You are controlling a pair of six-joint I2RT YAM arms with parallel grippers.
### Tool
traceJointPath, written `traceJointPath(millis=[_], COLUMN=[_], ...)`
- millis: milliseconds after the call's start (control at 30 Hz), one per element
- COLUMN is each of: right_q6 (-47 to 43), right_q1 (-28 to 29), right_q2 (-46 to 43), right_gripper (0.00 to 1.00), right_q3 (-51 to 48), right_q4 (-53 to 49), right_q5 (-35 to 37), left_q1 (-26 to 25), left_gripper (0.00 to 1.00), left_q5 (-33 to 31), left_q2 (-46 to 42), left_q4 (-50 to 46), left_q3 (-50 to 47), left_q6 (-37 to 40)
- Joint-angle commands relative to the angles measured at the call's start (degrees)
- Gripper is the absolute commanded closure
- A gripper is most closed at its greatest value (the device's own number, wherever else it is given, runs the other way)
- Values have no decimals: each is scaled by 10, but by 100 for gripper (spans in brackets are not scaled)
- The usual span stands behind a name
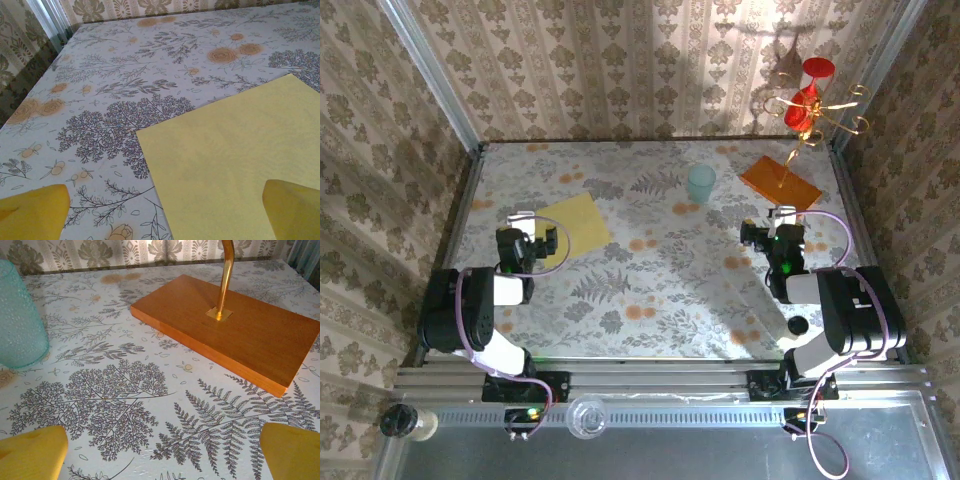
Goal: Fold a paper plane with a square sheet of paper (pick it up from the middle)
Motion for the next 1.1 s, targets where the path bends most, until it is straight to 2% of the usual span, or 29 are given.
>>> traceJointPath(millis=[0,433,1067], right_q6=[-13,-13,-14], right_q1=[2,3,2], right_q2=[3,4,-2], right_gripper=[0,0,0], right_q3=[12,13,0], right_q4=[4,2,22], right_q5=[-9,-9,-14], left_q1=[1,11,8], left_gripper=[0,0,0], left_q5=[2,19,3], left_q2=[2,1,0], left_q4=[18,13,35], left_q3=[5,8,-3], left_q6=[13,5,0])
